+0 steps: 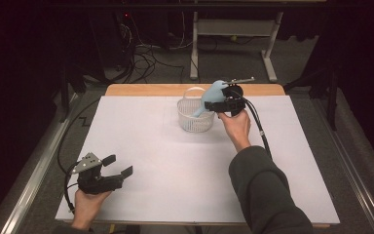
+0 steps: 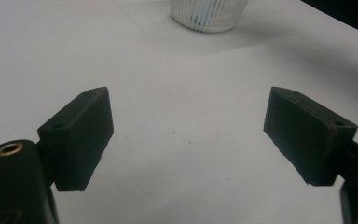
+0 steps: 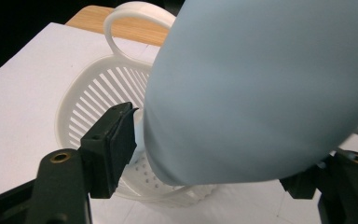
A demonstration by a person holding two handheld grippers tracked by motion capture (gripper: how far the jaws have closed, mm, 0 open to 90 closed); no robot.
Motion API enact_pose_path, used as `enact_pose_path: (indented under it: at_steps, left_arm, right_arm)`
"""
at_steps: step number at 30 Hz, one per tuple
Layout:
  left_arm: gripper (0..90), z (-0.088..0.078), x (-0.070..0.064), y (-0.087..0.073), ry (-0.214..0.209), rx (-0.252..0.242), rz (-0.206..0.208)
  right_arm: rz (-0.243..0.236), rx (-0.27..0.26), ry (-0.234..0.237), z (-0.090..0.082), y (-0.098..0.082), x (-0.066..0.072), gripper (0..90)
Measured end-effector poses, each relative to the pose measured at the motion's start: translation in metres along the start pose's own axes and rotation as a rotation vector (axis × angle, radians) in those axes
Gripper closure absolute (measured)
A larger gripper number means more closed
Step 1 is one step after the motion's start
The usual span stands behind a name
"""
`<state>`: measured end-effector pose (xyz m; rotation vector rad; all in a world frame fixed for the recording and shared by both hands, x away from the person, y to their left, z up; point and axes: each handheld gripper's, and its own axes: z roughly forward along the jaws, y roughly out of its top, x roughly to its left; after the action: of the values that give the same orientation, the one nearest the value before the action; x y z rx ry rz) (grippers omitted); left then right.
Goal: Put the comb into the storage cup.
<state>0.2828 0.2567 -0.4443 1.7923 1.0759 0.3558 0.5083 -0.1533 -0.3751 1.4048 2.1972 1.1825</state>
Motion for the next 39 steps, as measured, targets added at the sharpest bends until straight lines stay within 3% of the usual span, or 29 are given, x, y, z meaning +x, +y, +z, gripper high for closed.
enact_pose_path:
  at_steps: [16, 39]
  left_arm:
    - [15.0, 0.000, -0.001, 0.000, 0.000, -0.005, -0.001]
    - [14.8, 0.001, -0.001, 0.000, -0.002, -0.001, -0.002]
  right_arm:
    - [-0.008, 0.014, 0.006, -0.003, -0.002, 0.000, 21.9]
    - [-0.018, -0.021, -0.003, -0.022, -0.008, -0.007, 20.0]
